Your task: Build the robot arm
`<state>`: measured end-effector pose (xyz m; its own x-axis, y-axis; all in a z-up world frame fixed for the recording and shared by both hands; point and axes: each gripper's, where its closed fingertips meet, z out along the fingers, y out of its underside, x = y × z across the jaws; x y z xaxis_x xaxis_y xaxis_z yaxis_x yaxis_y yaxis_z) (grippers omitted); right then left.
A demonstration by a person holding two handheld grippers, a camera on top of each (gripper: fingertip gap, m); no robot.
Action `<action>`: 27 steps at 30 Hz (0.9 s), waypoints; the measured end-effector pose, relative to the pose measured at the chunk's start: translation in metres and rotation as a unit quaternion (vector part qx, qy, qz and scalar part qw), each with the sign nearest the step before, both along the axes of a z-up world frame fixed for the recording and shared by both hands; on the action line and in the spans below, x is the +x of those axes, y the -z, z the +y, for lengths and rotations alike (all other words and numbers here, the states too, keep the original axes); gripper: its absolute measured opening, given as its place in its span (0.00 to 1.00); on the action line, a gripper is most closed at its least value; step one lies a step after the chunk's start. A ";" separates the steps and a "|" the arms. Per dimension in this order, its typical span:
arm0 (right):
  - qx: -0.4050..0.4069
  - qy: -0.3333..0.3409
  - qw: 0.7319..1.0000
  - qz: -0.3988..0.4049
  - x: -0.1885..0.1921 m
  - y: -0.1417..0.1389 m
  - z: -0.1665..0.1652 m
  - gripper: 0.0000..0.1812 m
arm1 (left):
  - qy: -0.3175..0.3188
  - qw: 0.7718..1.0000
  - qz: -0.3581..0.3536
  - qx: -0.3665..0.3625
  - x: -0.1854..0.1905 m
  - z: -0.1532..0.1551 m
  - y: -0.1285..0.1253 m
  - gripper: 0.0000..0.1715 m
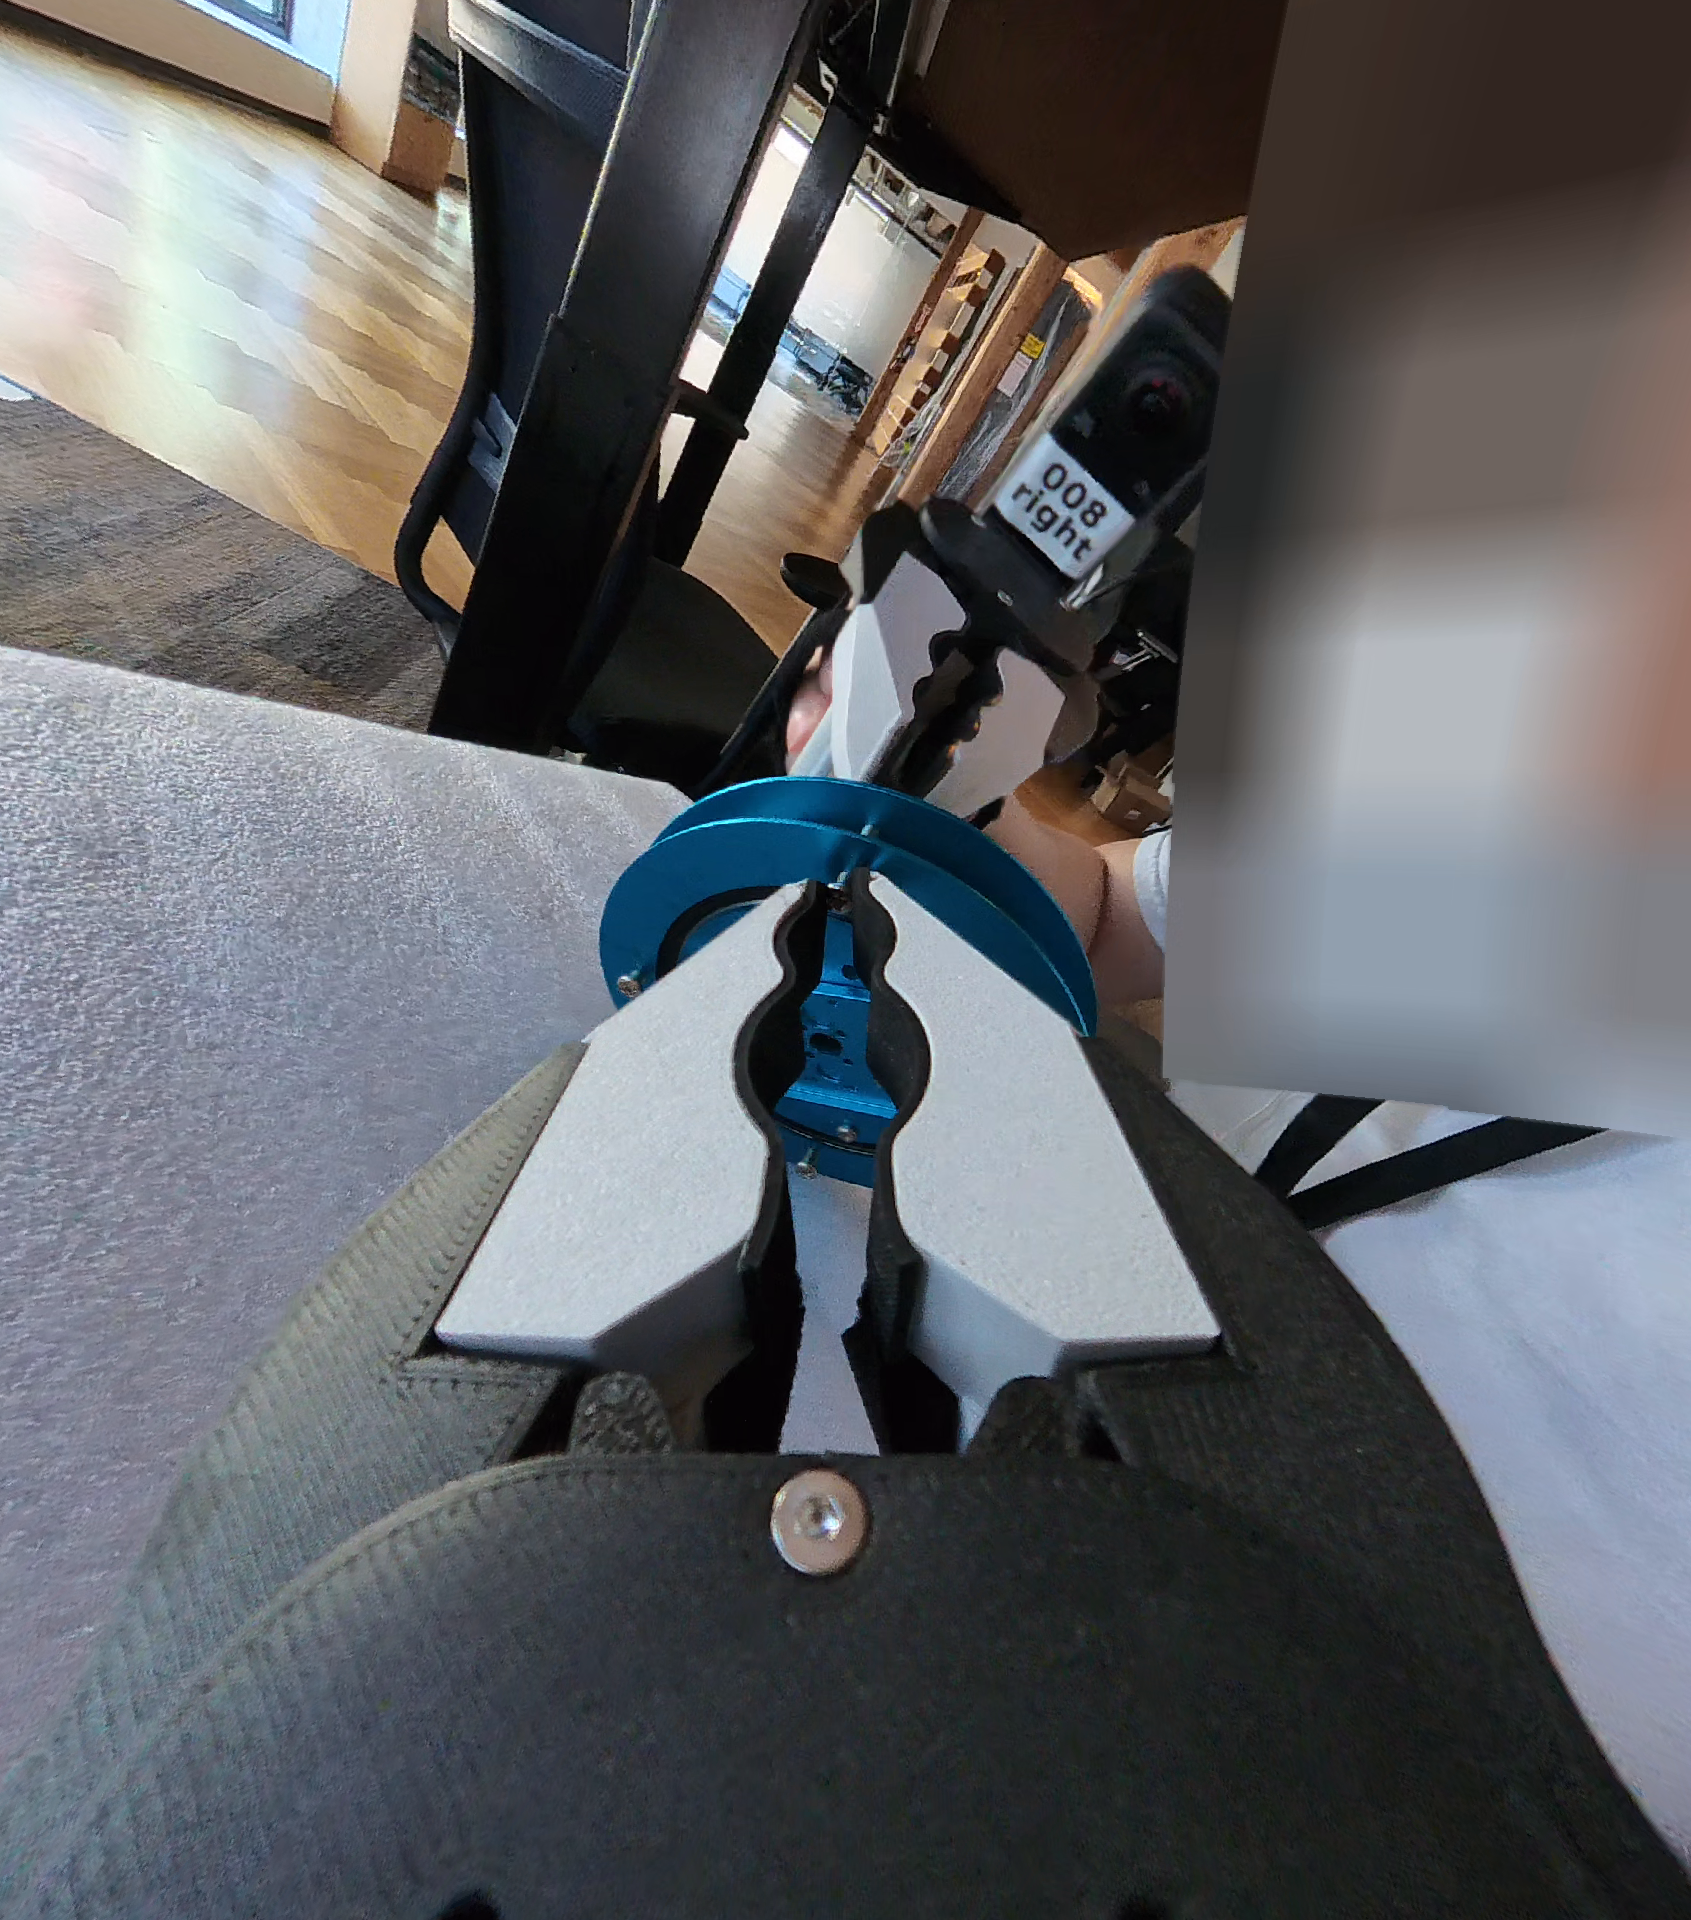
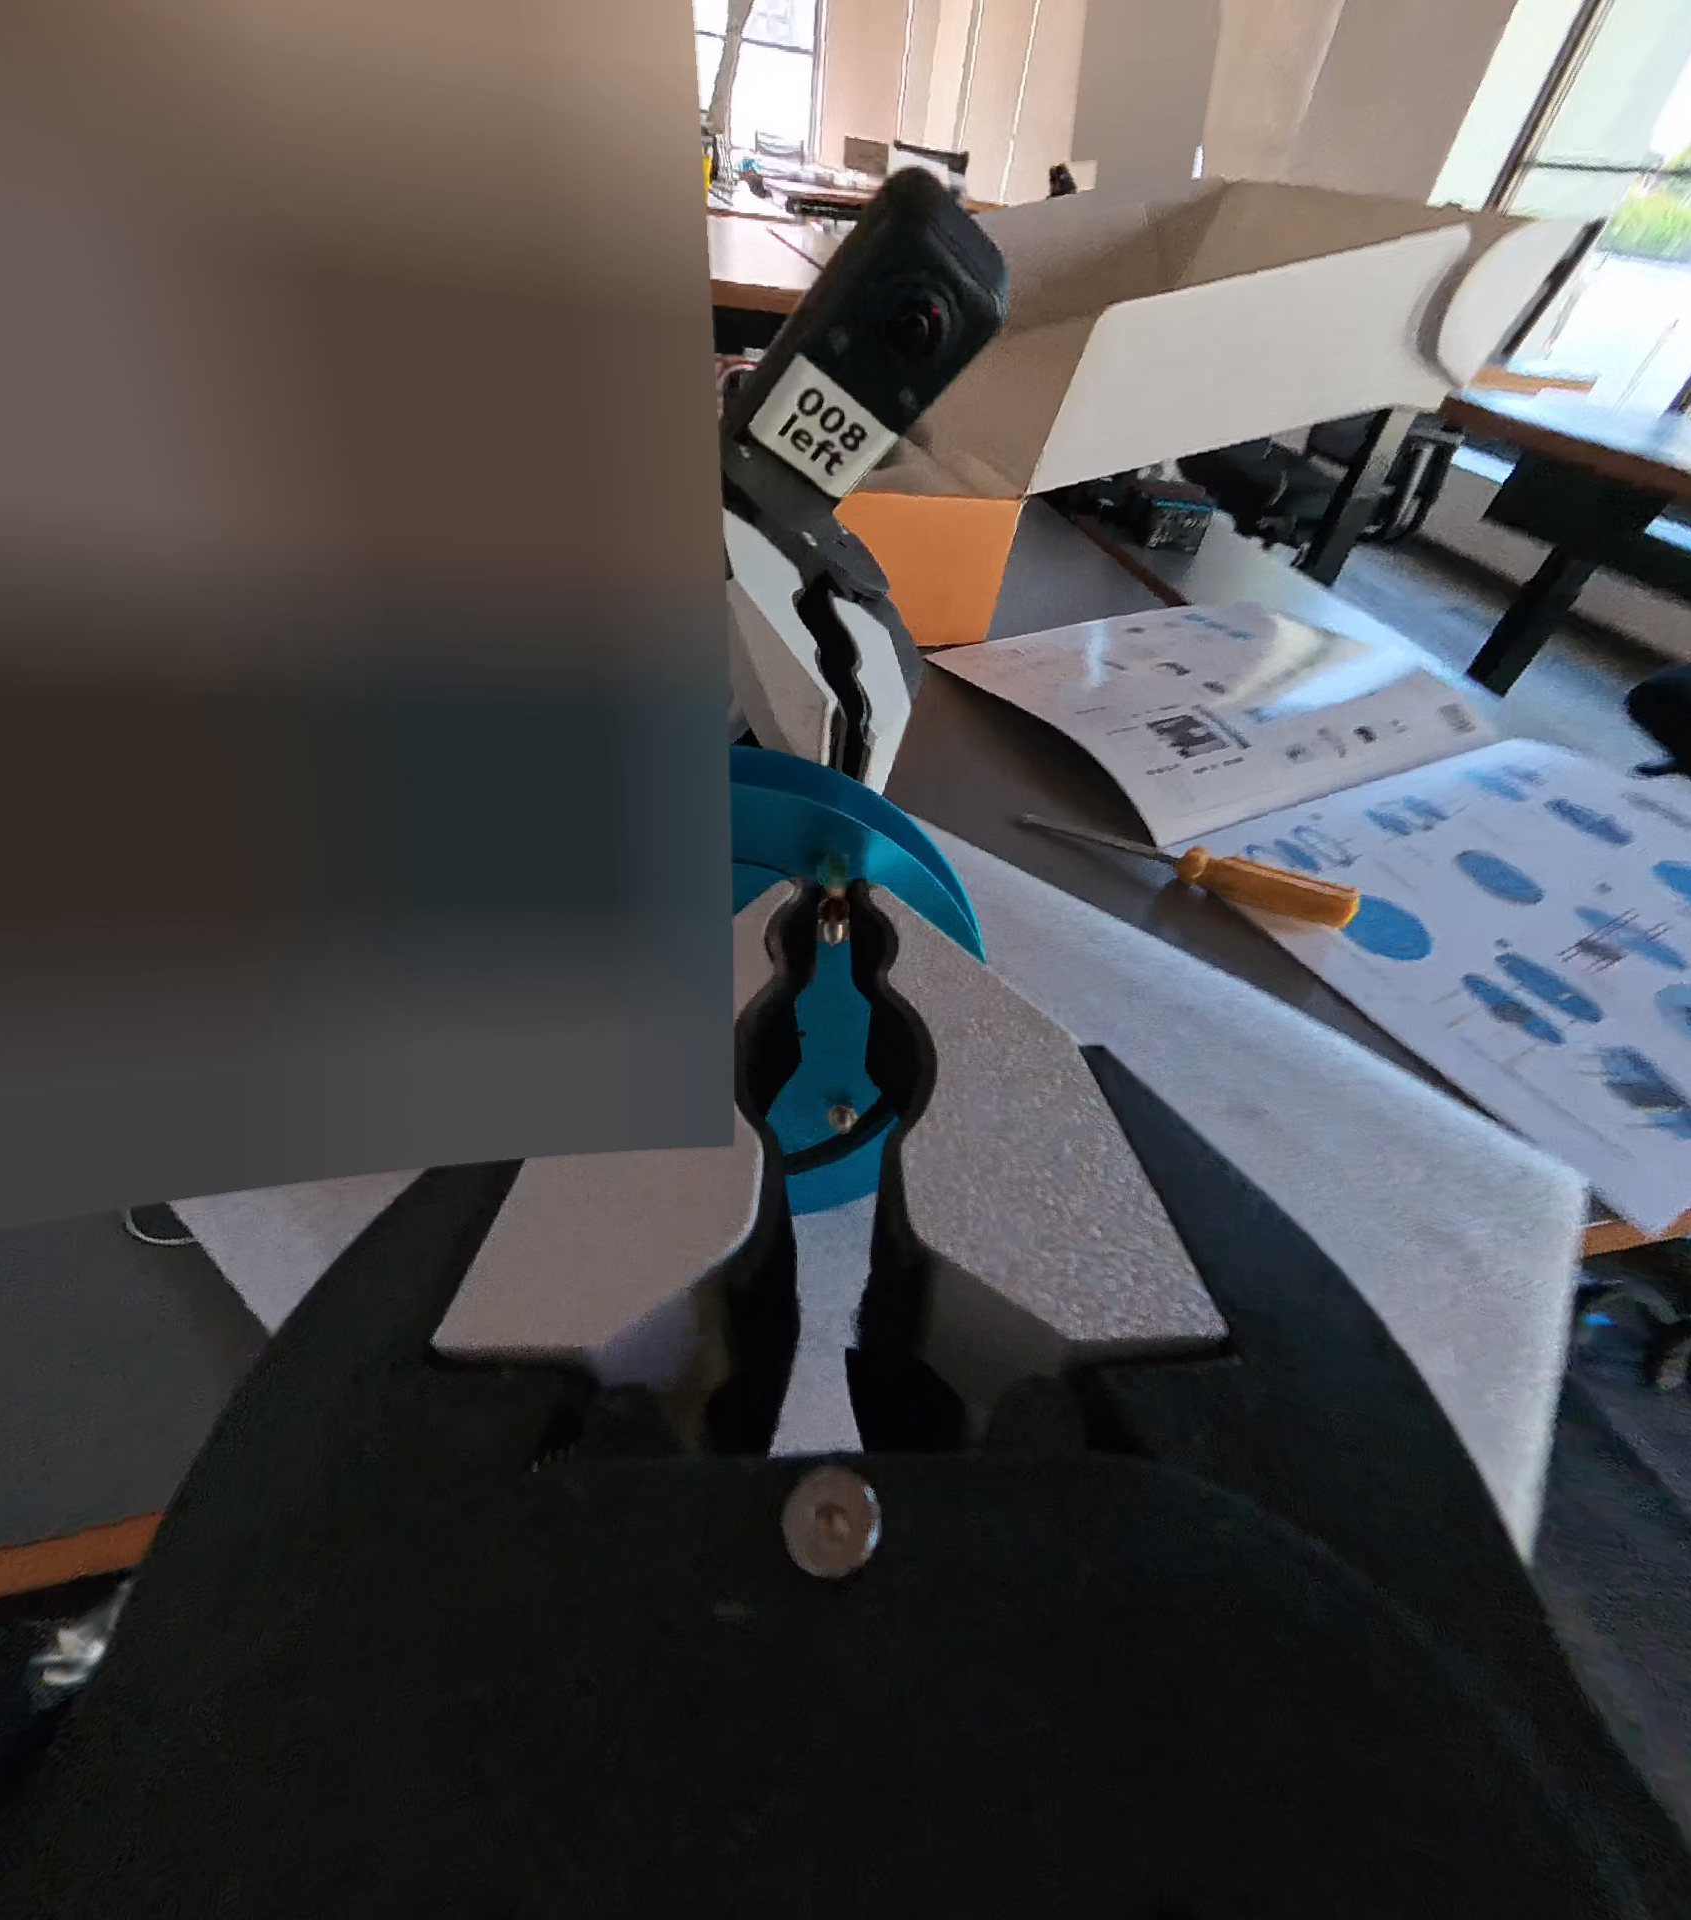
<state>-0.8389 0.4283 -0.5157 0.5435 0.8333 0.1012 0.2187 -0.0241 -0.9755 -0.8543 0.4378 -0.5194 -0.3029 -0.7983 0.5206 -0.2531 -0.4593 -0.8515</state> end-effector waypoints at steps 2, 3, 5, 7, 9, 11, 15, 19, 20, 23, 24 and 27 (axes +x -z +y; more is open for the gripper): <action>-0.058 -0.001 0.997 0.046 0.001 0.000 0.000 0.02 | -0.005 1.000 0.002 0.014 0.001 0.000 0.000 0.02; -0.086 -0.002 0.994 0.070 0.002 0.000 0.000 0.02 | -0.006 1.000 0.003 0.021 0.001 -0.001 0.000 0.02; -0.139 -0.003 0.984 0.108 0.001 0.000 -0.002 0.02 | -0.004 1.000 0.004 0.030 0.001 -0.003 0.000 0.02; -0.197 0.002 0.970 0.144 0.001 0.001 -0.002 0.02 | -0.008 0.999 0.004 0.043 0.000 -0.003 0.000 0.02; -0.262 0.008 0.946 0.189 0.002 0.001 -0.002 0.03 | -0.014 0.998 0.008 0.064 0.001 -0.003 0.000 0.02; -0.332 0.007 0.911 0.245 0.002 0.001 -0.002 0.03 | -0.018 0.996 0.011 0.082 0.001 -0.004 -0.001 0.02; -0.299 -0.012 0.925 0.233 0.002 -0.002 -0.005 0.03 | -0.013 0.997 0.011 0.077 0.001 -0.006 -0.001 0.02; -0.085 -0.010 0.995 0.044 0.002 -0.005 -0.007 0.05 | -0.010 0.997 0.009 0.070 0.000 -0.007 -0.001 0.02; -0.040 0.001 0.999 -0.006 0.004 -0.004 -0.006 0.03 | -0.009 0.998 0.009 0.068 0.000 -0.007 -0.001 0.02; 0.027 0.009 0.994 -0.102 0.002 -0.003 -0.005 0.03 | -0.010 0.998 0.010 0.068 0.000 -0.006 -0.001 0.02; 0.032 0.010 0.992 -0.119 0.001 -0.001 -0.004 0.03 | -0.010 0.998 0.010 0.068 -0.001 -0.006 -0.001 0.02; 0.008 0.008 0.992 -0.123 0.001 0.000 -0.003 0.02 | -0.011 0.998 0.010 0.068 0.000 -0.005 -0.001 0.02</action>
